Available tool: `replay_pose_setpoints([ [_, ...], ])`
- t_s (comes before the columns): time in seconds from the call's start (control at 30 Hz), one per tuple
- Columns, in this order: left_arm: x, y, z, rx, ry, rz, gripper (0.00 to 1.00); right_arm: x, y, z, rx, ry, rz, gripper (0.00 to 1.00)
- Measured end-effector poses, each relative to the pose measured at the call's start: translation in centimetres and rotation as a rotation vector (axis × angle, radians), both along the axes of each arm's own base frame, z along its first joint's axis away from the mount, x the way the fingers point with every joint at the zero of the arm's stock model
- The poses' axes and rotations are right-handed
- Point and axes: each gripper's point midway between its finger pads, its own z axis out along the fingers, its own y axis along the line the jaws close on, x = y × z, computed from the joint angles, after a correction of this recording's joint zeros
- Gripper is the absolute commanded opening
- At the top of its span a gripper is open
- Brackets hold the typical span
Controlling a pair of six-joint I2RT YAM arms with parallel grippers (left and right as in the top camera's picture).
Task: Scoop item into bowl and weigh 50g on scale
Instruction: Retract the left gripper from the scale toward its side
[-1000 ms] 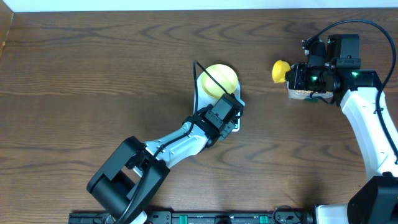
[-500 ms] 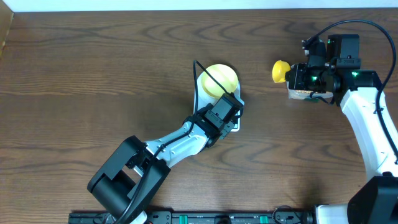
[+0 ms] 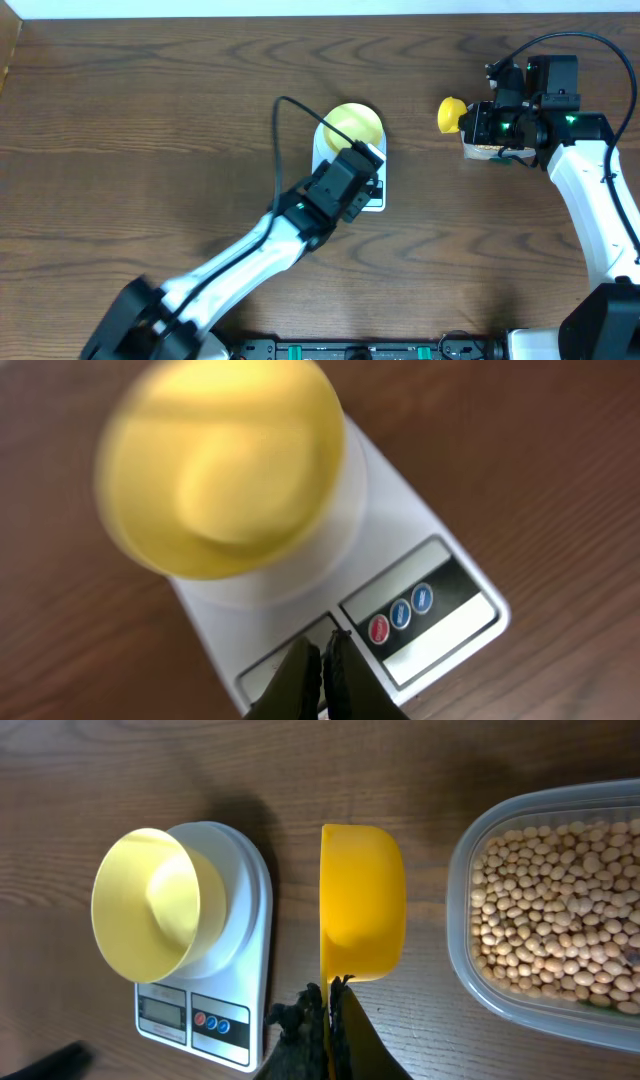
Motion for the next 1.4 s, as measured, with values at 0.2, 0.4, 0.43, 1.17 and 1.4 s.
replay_pose_setpoints([
  [0.2, -0.2, 0.3, 4.4, -0.079, -0.083, 0.011, 0.07, -0.1, 0.2, 0.0, 0.011, 0.003, 0.007, 0.01],
  [0.4, 0.4, 0.9, 4.9, -0.09, -0.1, 0.034, 0.08, -0.1, 0.3, 0.1, 0.013, 0.003, 0.009, 0.01],
  [0.43, 0.6, 1.1, 5.1, -0.094, -0.105, 0.04, 0.08, -0.1, 0.3, 0.1, 0.014, 0.003, 0.009, 0.01],
  [1.17, 11.0, 27.4, 10.8, -0.278, -0.409, 0.927, 0.08, 4.4, -0.8, 3.6, -0.005, -0.242, -0.018, 0.01],
  [1.4, 10.3, 28.9, 9.9, -0.246, -0.381, 0.983, 0.98, 5.2, -1.3, 4.3, 0.008, -0.27, -0.059, 0.01],
])
